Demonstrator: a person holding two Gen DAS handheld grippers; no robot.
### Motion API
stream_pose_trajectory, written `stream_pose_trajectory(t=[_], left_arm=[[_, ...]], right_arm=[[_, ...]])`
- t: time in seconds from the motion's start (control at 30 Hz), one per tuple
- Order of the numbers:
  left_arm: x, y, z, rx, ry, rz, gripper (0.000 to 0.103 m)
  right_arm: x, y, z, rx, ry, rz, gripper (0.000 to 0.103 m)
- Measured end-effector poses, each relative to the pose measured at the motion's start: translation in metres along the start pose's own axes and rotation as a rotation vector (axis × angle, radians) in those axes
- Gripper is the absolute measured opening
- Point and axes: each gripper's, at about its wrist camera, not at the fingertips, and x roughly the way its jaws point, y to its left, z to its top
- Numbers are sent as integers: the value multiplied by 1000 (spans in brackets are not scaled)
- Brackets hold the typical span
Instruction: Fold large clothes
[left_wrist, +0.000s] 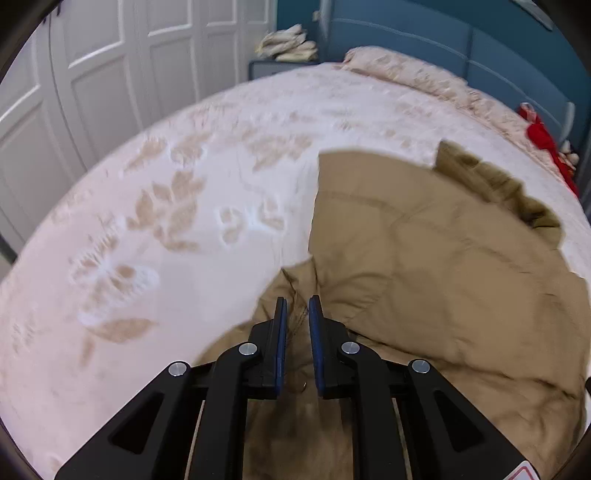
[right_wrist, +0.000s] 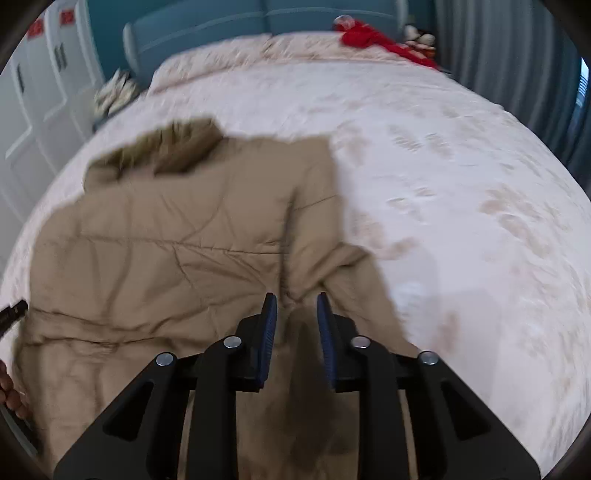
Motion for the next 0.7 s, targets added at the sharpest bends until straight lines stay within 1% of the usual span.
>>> stream_pose_trajectory(t=[0.03,0.07,0.1,0.13,0.2,0.23,0.27,0.3,0.4,0.5,0.57,0.7], left_arm=[[-10,-2,5,17,-22,-7,13],[-24,-7,14,34,-60,-14,13],[-35,-12,22,39,-88,-32,13],[-41,-18,27,40,-99,-48,13],[-49,-40,42,57,-102,-95,14],[-48,-48,44,64,-99,-107,14],[-44,-64,46,82,-90,-110,14],[-36,-76,46,100,-76,-103,14],[-9,-97,36,127,-14,-87,14],[17,-102,16,145,22,-56,14],[22,-100,2,162,-2,-48,14],[23,-102,-15,216,-49,-24,14]], right_arm=[[-14,1,2,1,-32,6,23],[-26,5,6,-2,-64,23,23],[-35,13,12,-10,-90,48,23],[-40,23,19,-21,-102,77,23],[-41,43,29,-40,-103,132,21],[-38,58,34,-50,-97,174,20],[-33,70,37,-61,-90,202,19],[-24,85,37,-82,-77,212,18],[0,111,28,-123,-29,214,17],[24,120,12,-159,19,190,17],[33,121,1,-172,35,194,16],[41,128,-16,-237,9,167,15]])
